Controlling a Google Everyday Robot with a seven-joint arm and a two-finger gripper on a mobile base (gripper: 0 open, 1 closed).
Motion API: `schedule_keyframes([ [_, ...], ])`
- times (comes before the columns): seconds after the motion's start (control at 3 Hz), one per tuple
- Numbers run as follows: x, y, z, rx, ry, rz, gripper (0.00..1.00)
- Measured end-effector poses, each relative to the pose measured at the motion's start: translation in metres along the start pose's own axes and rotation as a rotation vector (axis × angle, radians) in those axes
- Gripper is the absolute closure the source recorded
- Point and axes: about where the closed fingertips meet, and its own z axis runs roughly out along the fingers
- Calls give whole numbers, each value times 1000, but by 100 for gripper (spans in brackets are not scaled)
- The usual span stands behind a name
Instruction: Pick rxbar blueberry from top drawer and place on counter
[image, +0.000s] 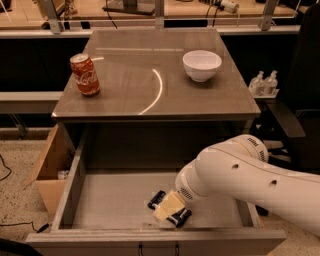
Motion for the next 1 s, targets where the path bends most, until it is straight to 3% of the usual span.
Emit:
schedule_keyframes([
  [0.67,-10,10,28,44,6,-17,0],
  [1.0,-1,8,43,71,22,-7,0],
])
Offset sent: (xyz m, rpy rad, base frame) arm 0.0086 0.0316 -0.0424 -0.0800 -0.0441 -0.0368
